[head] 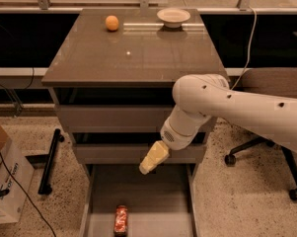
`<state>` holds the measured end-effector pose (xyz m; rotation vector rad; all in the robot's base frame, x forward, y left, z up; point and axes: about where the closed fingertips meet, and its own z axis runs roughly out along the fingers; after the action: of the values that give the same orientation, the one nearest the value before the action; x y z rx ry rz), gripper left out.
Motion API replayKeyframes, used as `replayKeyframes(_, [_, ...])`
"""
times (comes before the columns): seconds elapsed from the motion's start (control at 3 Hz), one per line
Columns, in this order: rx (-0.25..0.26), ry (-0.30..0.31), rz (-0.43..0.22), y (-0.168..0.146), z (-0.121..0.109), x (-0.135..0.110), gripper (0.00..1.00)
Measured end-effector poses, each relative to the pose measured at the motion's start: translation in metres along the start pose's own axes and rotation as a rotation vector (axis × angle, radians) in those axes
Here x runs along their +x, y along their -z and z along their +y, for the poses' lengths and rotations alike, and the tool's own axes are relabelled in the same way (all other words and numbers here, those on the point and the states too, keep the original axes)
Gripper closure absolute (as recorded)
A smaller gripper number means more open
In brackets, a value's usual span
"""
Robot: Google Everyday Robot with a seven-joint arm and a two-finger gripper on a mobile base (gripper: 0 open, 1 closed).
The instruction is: Pick coke can from bottom drawer and place on counter
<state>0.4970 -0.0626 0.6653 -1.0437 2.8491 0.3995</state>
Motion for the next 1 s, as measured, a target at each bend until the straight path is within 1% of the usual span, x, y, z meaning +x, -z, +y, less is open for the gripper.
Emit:
replayKeyframes(0.33, [0.000, 0.000, 0.000, 0.000, 0.000, 0.000, 0.00])
replayKeyframes(0.67, [0.010, -0.055, 0.003, -0.017, -0.006, -0.004, 0.00])
replayKeyframes(1.0, [0.013, -0.170, -0.001, -0.057, -0.018, -0.011, 0.00])
